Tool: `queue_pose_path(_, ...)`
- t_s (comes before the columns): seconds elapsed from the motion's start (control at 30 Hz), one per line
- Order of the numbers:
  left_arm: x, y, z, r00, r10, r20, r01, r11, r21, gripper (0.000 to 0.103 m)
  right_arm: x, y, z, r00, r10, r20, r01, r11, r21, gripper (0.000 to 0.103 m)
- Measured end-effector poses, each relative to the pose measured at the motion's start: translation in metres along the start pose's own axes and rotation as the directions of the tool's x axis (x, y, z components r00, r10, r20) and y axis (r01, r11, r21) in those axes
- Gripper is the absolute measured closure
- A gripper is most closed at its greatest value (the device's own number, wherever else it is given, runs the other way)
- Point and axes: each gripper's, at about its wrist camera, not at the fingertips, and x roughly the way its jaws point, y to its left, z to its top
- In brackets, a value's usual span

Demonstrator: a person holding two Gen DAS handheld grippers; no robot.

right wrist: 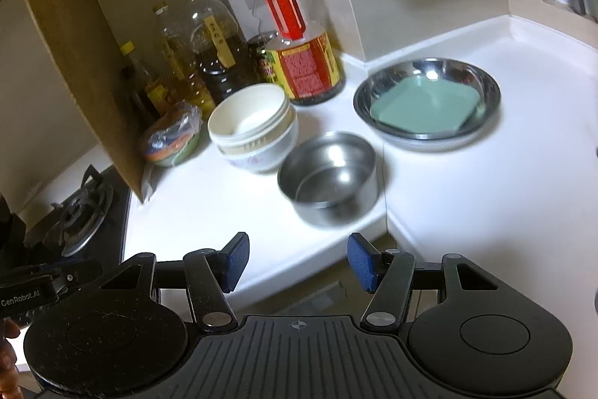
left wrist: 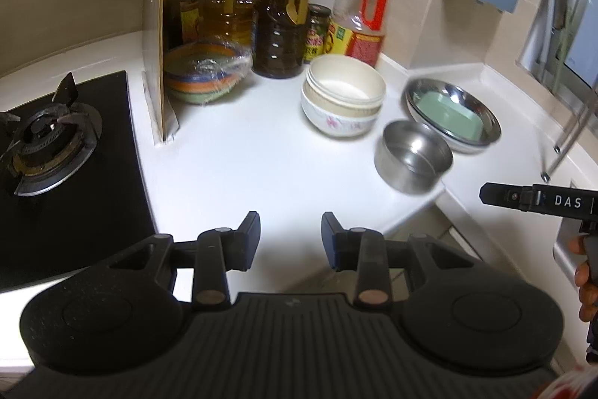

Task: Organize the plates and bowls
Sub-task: 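Withdraw both grippers and move them toward the steel pot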

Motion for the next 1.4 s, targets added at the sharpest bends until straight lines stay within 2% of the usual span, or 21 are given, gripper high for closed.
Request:
queue_pose_path(0.23,-0.013,-0.006,-0.024,0.999,-0.024,-0.027,0.025,0.999,0.039,0.071,-0.021,0.008,-0.032,0.999,-0.031,-0.014,0.031,1.000,-0.002,0.044)
queue_pose_path(0.47,-0.014,-0.014,-0.039,0.998,-0.037,-0.056,0.040,0.998,0.056,0.071,-0.030,0.010,-0.049,0.998,-0.056,-0.033,0.056,0.998,-0.008,0.044)
queue_pose_path(0.93,-0.003,-0.027,-0.044,0.995,-0.036,-0.091,0.043,0.996,0.077,0.071,-0.019,0.010,-0.054,0.995,-0.052,-0.091,0.048,0.998,-0.048,0.044)
queue_pose_path(1.4,0.019,-0.049,-0.031,0.994,-0.031,-0.104,0.041,0.995,0.095,0.071,-0.005,-0.012,-0.039,0.993,-0.047,-0.109,0.043,0.998,-0.040,0.044)
